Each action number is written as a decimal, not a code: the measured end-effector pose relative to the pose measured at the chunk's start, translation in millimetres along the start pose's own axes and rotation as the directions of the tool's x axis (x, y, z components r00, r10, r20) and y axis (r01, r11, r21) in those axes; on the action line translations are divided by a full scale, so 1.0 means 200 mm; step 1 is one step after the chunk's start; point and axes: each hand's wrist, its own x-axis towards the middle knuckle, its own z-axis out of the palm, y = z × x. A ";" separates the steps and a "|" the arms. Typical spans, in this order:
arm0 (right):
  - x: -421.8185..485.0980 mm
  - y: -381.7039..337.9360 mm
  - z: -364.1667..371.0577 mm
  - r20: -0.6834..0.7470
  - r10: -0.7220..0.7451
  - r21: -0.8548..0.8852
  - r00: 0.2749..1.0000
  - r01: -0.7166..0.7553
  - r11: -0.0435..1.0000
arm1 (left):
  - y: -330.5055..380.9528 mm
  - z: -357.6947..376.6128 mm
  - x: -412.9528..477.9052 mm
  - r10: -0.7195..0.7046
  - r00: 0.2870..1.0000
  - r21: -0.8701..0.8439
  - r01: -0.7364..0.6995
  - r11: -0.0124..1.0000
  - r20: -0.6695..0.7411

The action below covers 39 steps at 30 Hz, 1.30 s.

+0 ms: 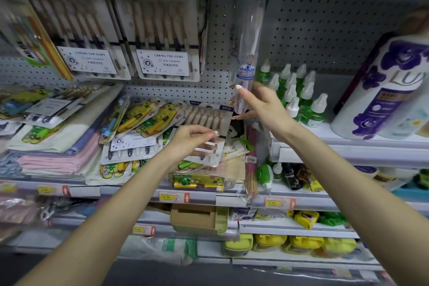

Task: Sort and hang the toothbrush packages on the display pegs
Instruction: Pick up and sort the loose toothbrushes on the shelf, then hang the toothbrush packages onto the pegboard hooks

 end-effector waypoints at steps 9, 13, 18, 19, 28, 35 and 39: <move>0.13 0.08 -0.01 -0.203 0.231 0.291 0.952 -0.167 0.942 | -0.10 -0.13 -0.08 -0.046 0.996 -0.053 0.042 0.998 -0.082; 0.20 0.11 0.02 -0.248 0.291 0.273 0.924 -0.221 0.936 | -0.13 -0.24 -0.12 -0.080 0.983 -0.121 0.060 0.991 -0.164; 0.30 0.13 0.13 -0.245 0.345 0.236 0.906 -0.290 0.928 | -0.19 -0.38 -0.17 -0.118 0.965 -0.178 0.076 0.981 -0.235; 0.32 0.13 0.14 -0.250 0.354 0.233 0.901 -0.299 0.925 | -0.19 -0.40 -0.17 -0.125 0.960 -0.189 0.078 0.979 -0.249; 0.46 0.19 0.25 -0.253 0.483 0.328 0.838 -0.395 0.858 | -0.26 -0.61 -0.17 -0.185 0.943 -0.208 0.129 0.969 -0.277; 0.20 0.55 0.40 -0.467 0.638 0.244 0.612 -0.604 0.758 | -0.31 -0.69 0.04 -0.265 0.934 -0.254 0.204 0.946 -0.238; 0.06 0.67 0.45 -0.504 0.681 0.268 0.530 -0.654 0.708 | -0.43 -0.65 0.12 -0.327 0.926 -0.211 0.287 0.934 -0.189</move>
